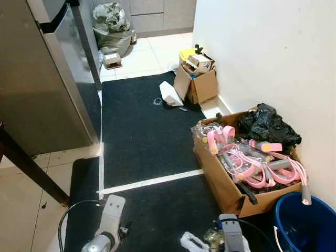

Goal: Picking trash to rubbish bin

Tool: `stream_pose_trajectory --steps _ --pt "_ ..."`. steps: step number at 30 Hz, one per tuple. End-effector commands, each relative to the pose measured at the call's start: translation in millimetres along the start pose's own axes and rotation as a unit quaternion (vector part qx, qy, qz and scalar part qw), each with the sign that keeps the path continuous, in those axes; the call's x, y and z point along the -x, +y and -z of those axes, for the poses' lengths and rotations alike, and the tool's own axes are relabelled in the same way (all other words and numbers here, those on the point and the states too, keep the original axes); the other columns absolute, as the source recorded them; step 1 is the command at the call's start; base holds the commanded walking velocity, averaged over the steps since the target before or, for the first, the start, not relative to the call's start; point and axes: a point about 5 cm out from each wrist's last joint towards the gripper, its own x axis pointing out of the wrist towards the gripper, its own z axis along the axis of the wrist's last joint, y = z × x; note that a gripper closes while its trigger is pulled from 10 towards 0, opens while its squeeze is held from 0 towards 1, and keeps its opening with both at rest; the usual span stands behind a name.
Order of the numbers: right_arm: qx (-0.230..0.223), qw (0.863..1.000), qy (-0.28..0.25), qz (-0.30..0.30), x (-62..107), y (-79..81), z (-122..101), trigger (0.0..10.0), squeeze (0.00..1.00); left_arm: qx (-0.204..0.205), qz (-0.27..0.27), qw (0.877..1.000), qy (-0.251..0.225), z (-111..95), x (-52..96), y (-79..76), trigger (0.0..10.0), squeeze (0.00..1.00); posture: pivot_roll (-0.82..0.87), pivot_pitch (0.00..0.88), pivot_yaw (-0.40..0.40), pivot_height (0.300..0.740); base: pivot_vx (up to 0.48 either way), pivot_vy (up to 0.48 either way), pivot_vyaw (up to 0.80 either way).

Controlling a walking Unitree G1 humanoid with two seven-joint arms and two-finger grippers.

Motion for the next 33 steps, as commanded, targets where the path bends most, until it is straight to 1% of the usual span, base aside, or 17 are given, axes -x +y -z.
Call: stream_pose_trajectory --steps 1,4,10,16,18,21,33 --pt "-0.004 1.000 0.009 0.001 1.0 0.0 6 10.0 0.00 0.001 -0.005 1.000 0.019 9 2.8 2.7 10.0 0.00 -0.06 0.115 0.039 0.740 0.000 0.000 0.00" --pt "-0.004 1.000 0.009 0.001 1.0 -0.4 5 10.0 0.00 0.002 -0.007 1.000 0.016 8 2.7 3.1 10.0 0.00 -0.06 0.115 0.039 0.740 0.000 0.000 0.00" --pt "0.029 0.999 0.011 -0.009 0.6 1.5 4 10.0 0.00 -0.003 -0.006 1.000 0.013 6 2.4 2.9 10.0 0.00 -0.06 0.114 0.037 0.740 0.000 0.000 0.08" --pt "0.034 0.999 0.014 -0.016 0.2 5.0 5 10.0 0.00 0.003 -0.005 1.000 0.002 3 1.3 1.4 10.0 0.00 -0.05 0.114 0.035 0.740 0.000 0.000 0.80" --pt "0.034 0.999 0.015 -0.017 0.1 5.4 5 10.0 0.00 0.003 -0.004 1.000 0.002 2 1.1 1.3 10.0 0.00 -0.05 0.111 0.035 0.740 0.000 0.000 0.80" --pt "0.031 0.999 0.013 -0.017 -0.2 5.9 4 10.0 0.00 -0.009 -0.003 1.000 0.006 2 0.6 1.9 10.0 0.00 -0.05 0.109 0.035 0.740 0.000 0.000 0.80" --pt "0.036 0.999 0.004 -0.015 -1.7 5.5 -4 10.0 0.00 -0.006 -0.006 1.000 -0.002 -4 -1.2 3.6 10.0 0.00 -0.05 0.099 0.033 0.740 0.000 0.000 0.80"
